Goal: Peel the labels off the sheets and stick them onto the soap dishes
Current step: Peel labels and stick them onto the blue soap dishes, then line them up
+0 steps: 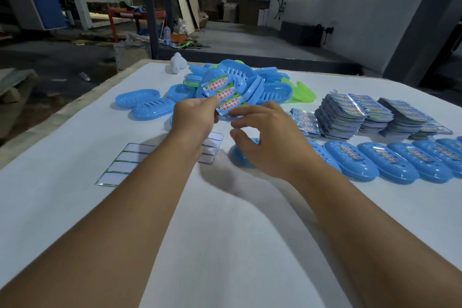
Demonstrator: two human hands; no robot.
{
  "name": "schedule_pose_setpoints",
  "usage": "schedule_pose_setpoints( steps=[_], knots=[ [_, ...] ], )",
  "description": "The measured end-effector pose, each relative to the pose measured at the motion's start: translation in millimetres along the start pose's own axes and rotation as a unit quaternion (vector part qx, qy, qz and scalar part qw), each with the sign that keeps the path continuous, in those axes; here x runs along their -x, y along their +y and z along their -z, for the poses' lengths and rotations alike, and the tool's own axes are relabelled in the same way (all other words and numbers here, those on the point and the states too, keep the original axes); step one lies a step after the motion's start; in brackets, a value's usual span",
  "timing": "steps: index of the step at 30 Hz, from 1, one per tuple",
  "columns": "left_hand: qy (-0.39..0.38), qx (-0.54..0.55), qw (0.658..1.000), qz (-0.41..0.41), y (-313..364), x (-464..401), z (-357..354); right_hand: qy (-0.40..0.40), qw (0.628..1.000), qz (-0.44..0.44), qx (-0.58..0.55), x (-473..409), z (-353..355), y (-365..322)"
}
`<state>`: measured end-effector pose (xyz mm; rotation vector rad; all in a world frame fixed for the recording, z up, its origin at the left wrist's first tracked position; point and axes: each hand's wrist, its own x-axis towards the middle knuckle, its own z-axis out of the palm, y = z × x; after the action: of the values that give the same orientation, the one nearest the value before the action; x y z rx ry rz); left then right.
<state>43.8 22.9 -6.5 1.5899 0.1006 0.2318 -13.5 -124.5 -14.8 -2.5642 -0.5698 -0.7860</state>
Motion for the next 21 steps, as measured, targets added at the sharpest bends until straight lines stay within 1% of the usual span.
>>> schedule_pose_setpoints(
  steps=[2, 4, 7, 9, 11, 12, 15, 19, 21],
  knots=[
    [-0.010, -0.017, 1.000, -0.023, 1.0, -0.6, 2.2, 0.030, 0.998, -0.025, -0.053, 1.3, -1.8, 1.7],
    [-0.031, -0.043, 0.997, -0.053, 0.7, 0.0, 3.3, 0.079, 0.987, -0.086, -0.111, -0.2, -2.6, 5.5],
    [-0.085, -0.090, 0.988, -0.092, -2.3, 3.5, 2.0, 0.126, 0.950, -0.214, -0.188, -4.4, -1.5, 13.6],
    [-0.137, -0.109, 0.979, -0.107, -4.3, 9.0, -0.3, 0.141, 0.921, -0.254, -0.258, -6.1, -0.7, 18.7],
    [-0.183, -0.108, 0.972, -0.099, -8.0, 13.3, -3.0, 0.154, 0.901, -0.274, -0.301, -6.8, 1.1, 22.5],
    [-0.193, -0.103, 0.971, -0.092, -9.5, 14.8, -3.8, 0.156, 0.894, -0.280, -0.313, -6.8, 1.5, 24.4],
    [-0.191, -0.098, 0.972, -0.091, -10.0, 14.0, -4.1, 0.156, 0.877, -0.295, -0.345, -7.0, 1.7, 28.6],
    [-0.110, -0.116, 0.979, -0.125, -4.3, 9.9, -1.8, 0.147, 0.867, -0.301, -0.368, -7.8, 1.7, 29.1],
    [-0.097, -0.110, 0.981, -0.124, -2.4, 8.8, -2.0, 0.141, 0.864, -0.304, -0.376, -8.1, 2.7, 28.3]
  ],
)
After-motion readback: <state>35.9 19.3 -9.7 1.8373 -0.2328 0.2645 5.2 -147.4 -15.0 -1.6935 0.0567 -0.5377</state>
